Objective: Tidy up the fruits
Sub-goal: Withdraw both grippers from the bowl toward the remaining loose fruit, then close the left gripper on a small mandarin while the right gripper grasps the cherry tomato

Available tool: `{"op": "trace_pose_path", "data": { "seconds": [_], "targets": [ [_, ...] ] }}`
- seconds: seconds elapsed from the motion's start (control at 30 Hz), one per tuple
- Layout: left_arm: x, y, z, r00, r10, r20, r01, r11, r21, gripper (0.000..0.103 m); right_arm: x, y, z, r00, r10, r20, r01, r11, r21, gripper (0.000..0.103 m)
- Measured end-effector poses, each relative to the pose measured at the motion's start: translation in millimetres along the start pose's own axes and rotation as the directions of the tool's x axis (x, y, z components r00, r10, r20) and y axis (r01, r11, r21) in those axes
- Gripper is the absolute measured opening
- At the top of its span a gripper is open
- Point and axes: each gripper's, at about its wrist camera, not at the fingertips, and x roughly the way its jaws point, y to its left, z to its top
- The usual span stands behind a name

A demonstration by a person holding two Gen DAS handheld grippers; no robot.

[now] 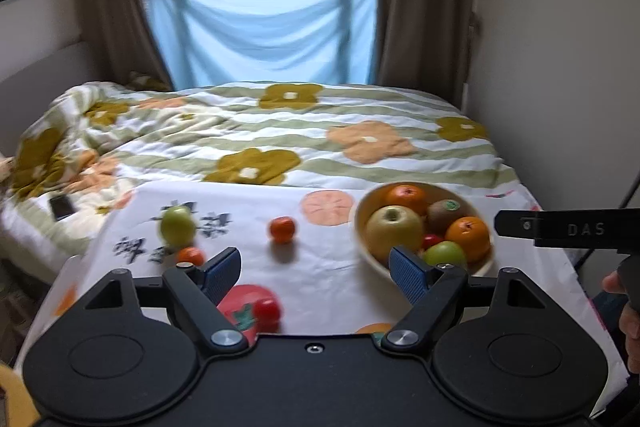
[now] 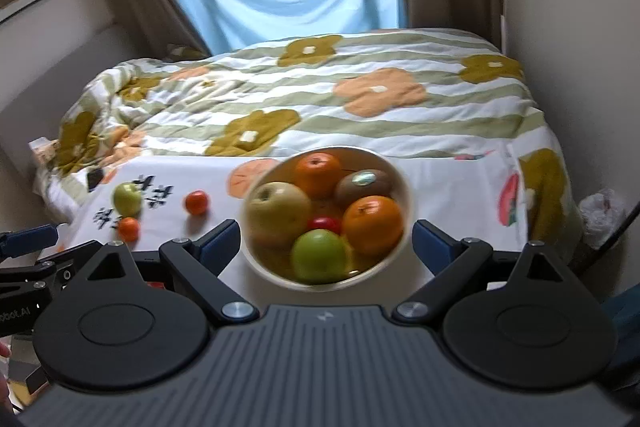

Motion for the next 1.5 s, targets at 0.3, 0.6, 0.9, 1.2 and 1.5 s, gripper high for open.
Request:
{"op": "trace_pose_path", "data": {
  "seconds": [0.3, 0.6, 0.9, 1.2, 1.5],
  "targets": [
    [-7, 53, 4, 0.995, 0.097, -0.017, -0.097, 0.995, -0.003, 0.096, 4, 42, -4, 0.997, 0.072, -0.024, -0.073, 0.997, -0.036, 0.103],
    [23, 104, 13, 0.995, 0.074, -0.061, -0.07, 0.996, 0.055, 0.1, 28, 91, -12, 0.998, 0.039, -0.053, -0.042, 0.998, -0.05, 0.103],
    [68, 144, 18, 0.99, -0.032, -0.136, 0.049, 0.991, 0.127, 0.1, 66, 137, -29, 0.994, -0.04, -0.104, 0.042, 0.999, 0.01, 0.103],
    [129, 173, 12, 0.96, -0.133, -0.247, 0.176, 0.971, 0.161, 0.099, 109, 173, -50, 0.981, -0.083, -0.178, 0.091, 0.995, 0.037, 0.103],
    [182, 179, 3, 0.911, -0.222, -0.348, 0.289, 0.945, 0.152, 0.079, 139, 187, -70, 0.962, -0.129, -0.242, 0.158, 0.982, 0.107, 0.103]
  ]
}}
